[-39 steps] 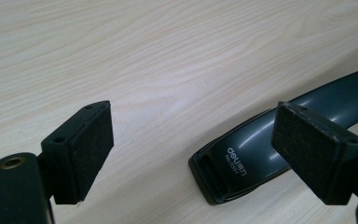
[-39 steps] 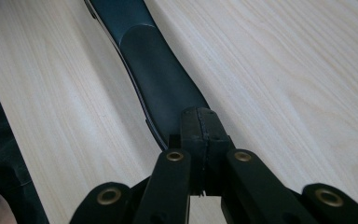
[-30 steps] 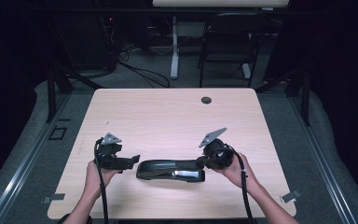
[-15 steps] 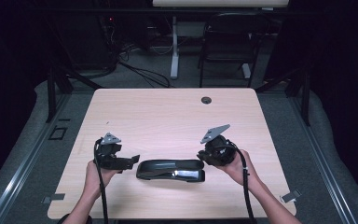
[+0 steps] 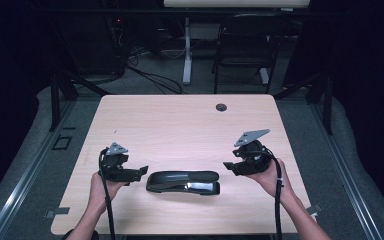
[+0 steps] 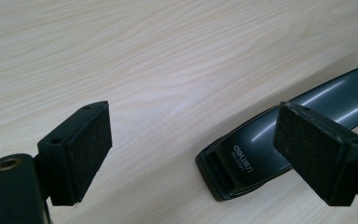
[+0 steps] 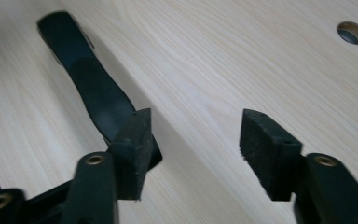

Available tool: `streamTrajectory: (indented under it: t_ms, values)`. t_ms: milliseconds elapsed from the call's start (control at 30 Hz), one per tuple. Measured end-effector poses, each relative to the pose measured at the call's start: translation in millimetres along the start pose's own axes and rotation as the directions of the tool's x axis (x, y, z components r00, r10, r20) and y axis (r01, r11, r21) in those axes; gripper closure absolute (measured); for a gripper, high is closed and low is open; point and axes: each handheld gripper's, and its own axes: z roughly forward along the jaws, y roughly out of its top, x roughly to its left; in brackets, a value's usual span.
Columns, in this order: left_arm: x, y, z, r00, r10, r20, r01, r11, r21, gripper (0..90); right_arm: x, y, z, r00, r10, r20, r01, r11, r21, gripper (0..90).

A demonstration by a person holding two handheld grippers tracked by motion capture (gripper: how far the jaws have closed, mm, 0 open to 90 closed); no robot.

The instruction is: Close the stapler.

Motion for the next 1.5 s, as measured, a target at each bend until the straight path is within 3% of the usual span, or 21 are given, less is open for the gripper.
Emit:
streamTrajectory:
  t_ms: [233,500,967,1133,1233,1500]
  values:
    - [1.1,-0.3,-0.5,1.0,0.001,-0.002,-0.001,1.0,0.0,11.8,-16.3,-19.4,-9.3,0.9971,0.063,0.044,-0.063,0.998,0.002,28.7]
    - [1.2,-0.9,0.1,1.0,-0.001,-0.005,0.001,1.0,0.0,11.8,-30.4,-36.8,-13.2,0.9908,0.109,0.08,-0.111,0.994,0.017,22.0]
    - [4.1,-1.5,-0.3,0.9994,-0.006,-0.033,0.006,0.9999,0.013,7.4,-54.8,-57.2,3.1,0.9732,0.173,0.152,-0.186,0.98,0.076,14.2]
    - [5.1,-1.5,1.1,0.9989,-0.009,-0.046,0.01,0.9999,0.008,4.4,-58.9,-62.1,10.6,0.9657,0.189,0.178,-0.209,0.973,0.097,5.3]
    - [6.9,-1.4,1.7,0.9986,-0.012,-0.051,0.013,0.9997,0.019,2.7,-60.2,-63.1,13.7,0.9637,0.189,0.188,-0.211,0.972,0.105,0.5]
    - [11.6,-2.5,6.4,0.998,-0.019,-0.061,0.021,0.9992,0.035,0.2,-63.6,-70.3,27.9,0.9666,0.182,0.18,-0.213,0.962,0.169,0.0]
